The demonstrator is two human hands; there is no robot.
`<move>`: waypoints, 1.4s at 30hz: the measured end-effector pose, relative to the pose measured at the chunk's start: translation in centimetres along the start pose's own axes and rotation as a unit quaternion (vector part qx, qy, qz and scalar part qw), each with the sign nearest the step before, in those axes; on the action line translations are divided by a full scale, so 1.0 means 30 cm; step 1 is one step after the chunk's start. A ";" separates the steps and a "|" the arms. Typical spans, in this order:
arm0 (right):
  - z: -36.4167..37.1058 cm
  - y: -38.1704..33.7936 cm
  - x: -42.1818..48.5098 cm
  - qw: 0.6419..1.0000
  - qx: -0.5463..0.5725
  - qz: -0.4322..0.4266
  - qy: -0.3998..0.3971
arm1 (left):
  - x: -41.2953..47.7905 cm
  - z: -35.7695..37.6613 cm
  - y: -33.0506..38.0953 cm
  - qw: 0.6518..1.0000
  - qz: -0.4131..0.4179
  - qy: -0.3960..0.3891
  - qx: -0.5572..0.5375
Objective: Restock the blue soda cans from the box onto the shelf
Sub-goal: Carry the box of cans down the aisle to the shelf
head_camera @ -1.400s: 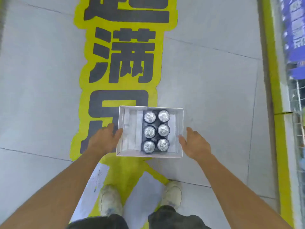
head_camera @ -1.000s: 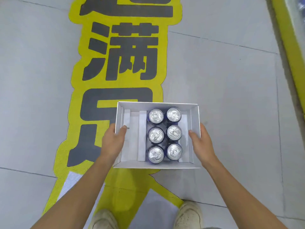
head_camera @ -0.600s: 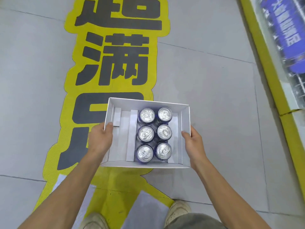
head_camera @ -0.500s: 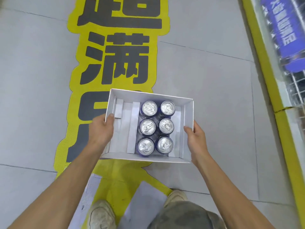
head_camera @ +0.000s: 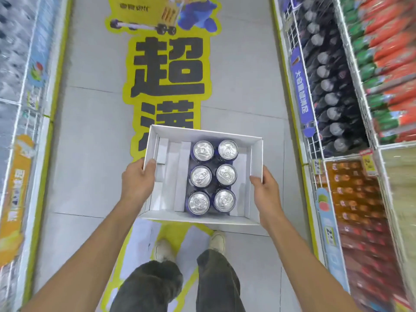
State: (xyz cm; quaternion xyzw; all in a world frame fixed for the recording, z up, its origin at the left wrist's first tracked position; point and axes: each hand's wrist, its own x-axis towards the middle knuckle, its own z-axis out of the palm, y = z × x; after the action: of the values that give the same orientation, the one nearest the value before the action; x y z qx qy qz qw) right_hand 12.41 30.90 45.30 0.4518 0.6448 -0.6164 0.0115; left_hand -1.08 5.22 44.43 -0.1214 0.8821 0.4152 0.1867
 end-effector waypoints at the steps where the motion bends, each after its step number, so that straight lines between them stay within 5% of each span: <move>1: -0.035 -0.087 -0.051 1.000 0.001 0.001 -0.001 | -0.043 -0.053 0.080 1.000 0.002 0.000 -0.001; 8: -0.238 -0.574 -0.274 1.000 -0.018 -0.008 -0.021 | -0.224 -0.288 0.522 1.000 -0.009 0.010 -0.004; 15: -0.280 -0.870 -0.166 0.999 -0.034 -0.042 -0.009 | -0.110 -0.293 0.787 0.999 0.013 0.028 -0.030; 33: 0.187 -1.595 0.502 0.999 -0.022 -0.040 0.001 | 0.856 -0.477 1.366 1.000 0.000 0.006 -0.027; 42: 0.377 -1.974 1.117 0.999 -0.007 -0.046 -0.019 | 1.451 -0.434 1.733 1.000 -0.005 0.008 -0.024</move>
State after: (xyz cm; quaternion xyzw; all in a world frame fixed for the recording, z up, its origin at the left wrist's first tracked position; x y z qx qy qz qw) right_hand -48.90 50.79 69.87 0.4098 0.6687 -0.6203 -0.0010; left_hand -62.46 25.05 69.05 -0.1331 0.8728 0.4343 0.1789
